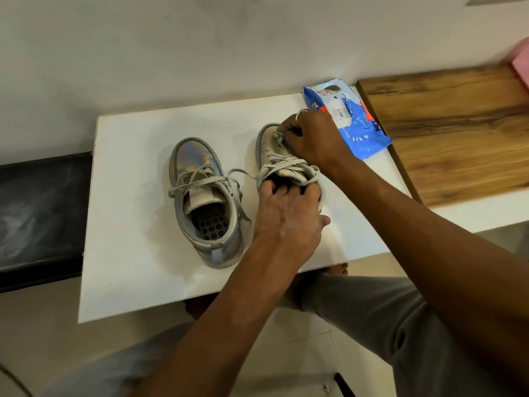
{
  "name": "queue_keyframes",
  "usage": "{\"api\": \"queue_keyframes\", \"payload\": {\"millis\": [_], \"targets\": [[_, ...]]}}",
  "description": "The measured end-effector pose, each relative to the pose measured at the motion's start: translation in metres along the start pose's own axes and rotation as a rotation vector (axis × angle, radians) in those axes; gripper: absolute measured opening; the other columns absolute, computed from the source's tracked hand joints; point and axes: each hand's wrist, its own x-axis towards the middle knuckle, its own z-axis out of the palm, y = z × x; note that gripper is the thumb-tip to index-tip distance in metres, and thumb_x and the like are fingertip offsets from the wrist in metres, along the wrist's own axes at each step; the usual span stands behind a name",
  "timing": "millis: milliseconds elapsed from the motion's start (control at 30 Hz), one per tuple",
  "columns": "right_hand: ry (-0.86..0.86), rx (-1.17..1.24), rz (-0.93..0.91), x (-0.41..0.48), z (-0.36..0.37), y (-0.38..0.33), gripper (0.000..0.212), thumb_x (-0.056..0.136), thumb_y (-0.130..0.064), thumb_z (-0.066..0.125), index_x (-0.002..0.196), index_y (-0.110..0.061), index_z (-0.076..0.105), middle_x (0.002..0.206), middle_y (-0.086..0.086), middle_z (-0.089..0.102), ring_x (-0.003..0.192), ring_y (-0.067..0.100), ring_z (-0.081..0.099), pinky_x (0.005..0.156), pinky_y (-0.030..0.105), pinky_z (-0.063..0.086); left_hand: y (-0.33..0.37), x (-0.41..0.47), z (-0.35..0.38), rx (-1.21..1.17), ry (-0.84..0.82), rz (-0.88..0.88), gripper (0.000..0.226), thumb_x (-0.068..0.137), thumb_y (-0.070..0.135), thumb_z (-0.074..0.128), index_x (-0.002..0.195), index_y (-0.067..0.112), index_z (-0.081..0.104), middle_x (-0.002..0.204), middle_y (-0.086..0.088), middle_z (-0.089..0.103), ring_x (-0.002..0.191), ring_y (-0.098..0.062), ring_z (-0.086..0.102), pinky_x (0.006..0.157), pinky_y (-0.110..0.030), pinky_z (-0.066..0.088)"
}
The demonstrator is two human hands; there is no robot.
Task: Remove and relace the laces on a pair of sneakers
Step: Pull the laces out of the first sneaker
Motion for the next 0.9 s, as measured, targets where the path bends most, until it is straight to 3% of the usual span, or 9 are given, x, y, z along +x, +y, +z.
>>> {"api": "queue_keyframes", "payload": {"millis": [100,200,333,500,600,733,900], "targets": [[-0.021,-0.025,-0.089,0.003,0.0,-0.003,0.022,0.093,-0.018,0.06,0.11,-0.018,0.075,0.106,0.003,0.07,0.094,0.016,0.062,0.084,0.026,0.049,0.0,0.001,0.001,0.001,0.004,-0.003,0.049,0.092,0.056,0.051,0.131,0.025,0.046,0.136,-0.003,0.055,0.127,-0.026,0.046,0.109,-0.043,0.019],[0.043,-0.011,-0.062,0.015,-0.003,-0.002,0.023,0.091,-0.019,0.059,0.107,-0.019,0.075,0.104,0.003,0.07,0.097,0.018,0.062,0.086,0.03,0.049,0.001,0.002,0.003,0.011,0.0,-0.003,0.05,0.093,0.056,0.049,0.131,0.025,0.045,0.138,-0.004,0.054,0.129,-0.026,0.045,0.108,-0.044,0.02],[-0.112,-0.092,-0.2,0.025,-0.005,-0.01,0.024,0.092,-0.013,0.06,0.109,-0.018,0.076,0.107,0.004,0.068,0.1,0.02,0.06,0.083,0.025,0.043,0.001,0.003,0.005,0.009,0.0,-0.007,0.053,0.093,0.057,0.048,0.134,0.025,0.045,0.141,-0.005,0.052,0.132,-0.028,0.043,0.109,-0.044,0.019],[-0.18,-0.211,-0.376,0.028,0.0,-0.015,0.034,0.09,-0.003,0.057,0.114,-0.018,0.075,0.117,0.004,0.066,0.109,0.025,0.053,0.084,0.026,0.039,0.002,0.003,0.005,-0.001,0.01,-0.013,0.053,0.093,0.057,0.047,0.135,0.024,0.045,0.14,-0.006,0.052,0.131,-0.029,0.043,0.109,-0.044,0.018],[-0.243,-0.229,-0.459,0.03,-0.006,-0.02,0.036,0.086,0.001,0.057,0.108,-0.02,0.077,0.113,0.0,0.068,0.104,0.024,0.054,0.085,0.036,0.048,0.003,0.003,0.004,-0.012,0.01,-0.022,0.052,0.094,0.057,0.046,0.134,0.024,0.045,0.138,-0.006,0.054,0.129,-0.029,0.045,0.109,-0.045,0.018],[-0.341,-0.316,-0.638,0.032,-0.01,-0.027,0.035,0.081,-0.001,0.063,0.101,-0.026,0.077,0.106,-0.006,0.07,0.098,0.023,0.053,0.082,0.043,0.046,0.005,0.001,0.004,-0.015,-0.005,-0.031,0.051,0.096,0.056,0.043,0.134,0.023,0.044,0.135,-0.006,0.057,0.126,-0.029,0.048,0.107,-0.045,0.02],[-0.267,-0.3,-0.511,0.052,-0.018,-0.011,0.043,0.075,0.009,0.066,0.104,-0.02,0.076,0.104,0.004,0.069,0.099,0.027,0.056,0.082,0.044,0.051,0.003,0.002,0.007,-0.017,-0.014,-0.04,0.047,0.097,0.054,0.043,0.131,0.023,0.045,0.131,-0.006,0.058,0.123,-0.029,0.05,0.104,-0.046,0.022]]}}
